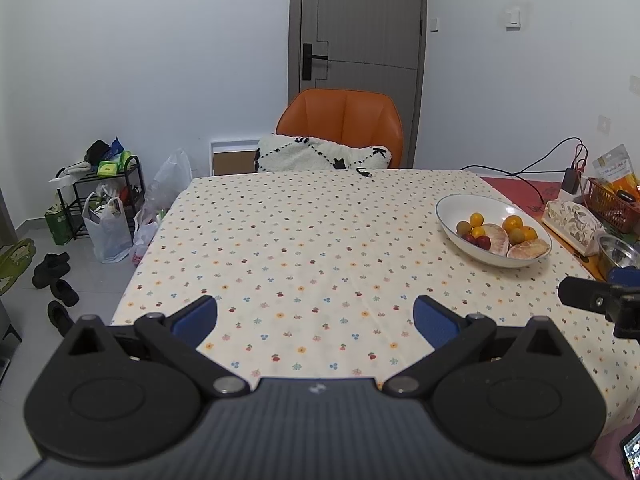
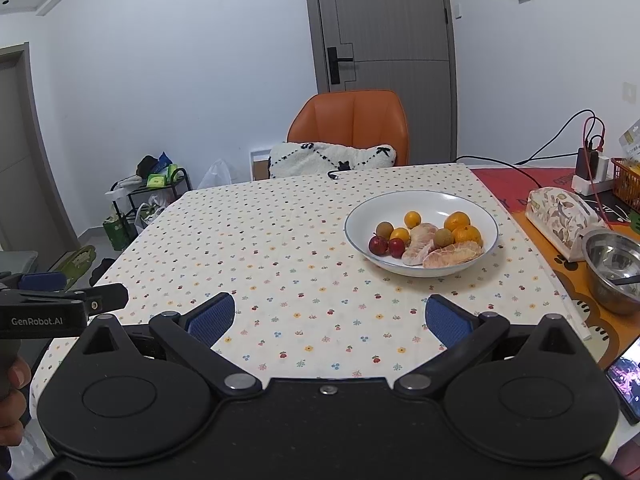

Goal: Organize fruits

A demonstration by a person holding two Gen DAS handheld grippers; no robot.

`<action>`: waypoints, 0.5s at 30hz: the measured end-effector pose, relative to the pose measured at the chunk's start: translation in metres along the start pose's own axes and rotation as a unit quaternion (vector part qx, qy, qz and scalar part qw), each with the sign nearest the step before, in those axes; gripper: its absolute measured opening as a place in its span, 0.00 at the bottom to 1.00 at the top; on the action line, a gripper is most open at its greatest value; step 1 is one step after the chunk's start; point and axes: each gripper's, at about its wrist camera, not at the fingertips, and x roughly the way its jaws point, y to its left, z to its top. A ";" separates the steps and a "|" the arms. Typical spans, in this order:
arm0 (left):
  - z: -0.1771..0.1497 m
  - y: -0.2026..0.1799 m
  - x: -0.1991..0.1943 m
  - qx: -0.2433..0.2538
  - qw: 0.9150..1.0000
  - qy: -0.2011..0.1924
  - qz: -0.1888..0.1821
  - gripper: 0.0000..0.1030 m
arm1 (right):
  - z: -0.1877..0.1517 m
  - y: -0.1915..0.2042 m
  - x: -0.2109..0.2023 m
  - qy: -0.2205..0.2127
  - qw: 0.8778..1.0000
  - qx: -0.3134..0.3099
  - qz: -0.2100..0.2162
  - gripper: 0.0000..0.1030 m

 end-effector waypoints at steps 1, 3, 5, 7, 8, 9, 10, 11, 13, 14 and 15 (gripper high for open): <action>0.000 0.000 0.000 -0.001 1.000 0.000 0.000 1.00 | 0.000 0.000 0.000 0.001 1.000 0.001 0.000 1.00; 0.000 0.000 0.000 0.000 1.000 0.000 0.000 1.00 | 0.000 -0.001 0.001 0.003 1.000 0.003 -0.001 1.00; 0.000 0.000 0.000 0.000 1.000 0.000 0.001 1.00 | 0.000 0.000 0.000 0.002 1.000 0.003 -0.001 1.00; 0.000 0.001 0.000 0.000 1.000 0.000 0.000 1.00 | 0.000 0.000 -0.001 0.000 1.000 0.003 -0.002 1.00; 0.000 0.001 0.000 0.000 1.000 0.000 0.000 1.00 | 0.000 0.000 -0.001 0.000 1.000 0.003 -0.002 1.00; 0.000 0.001 0.000 0.000 1.000 0.000 0.000 1.00 | 0.001 0.000 -0.001 0.000 1.000 0.003 -0.001 1.00; 0.000 0.001 0.000 0.000 1.000 0.001 0.001 1.00 | 0.001 0.000 -0.001 0.000 1.000 0.003 -0.001 1.00; 0.000 0.001 -0.001 0.001 1.000 0.001 0.000 1.00 | 0.001 -0.001 0.000 0.000 1.000 0.003 -0.001 1.00; 0.000 0.001 0.000 0.001 1.000 0.001 0.001 1.00 | 0.001 -0.001 0.000 0.001 1.000 0.004 -0.002 1.00; 0.000 0.001 0.000 0.001 1.000 0.001 0.001 1.00 | 0.001 -0.001 0.000 0.001 1.000 0.004 -0.002 1.00; 0.000 0.001 0.000 0.001 1.000 0.000 0.001 1.00 | 0.001 -0.001 0.000 0.001 1.000 0.005 -0.003 1.00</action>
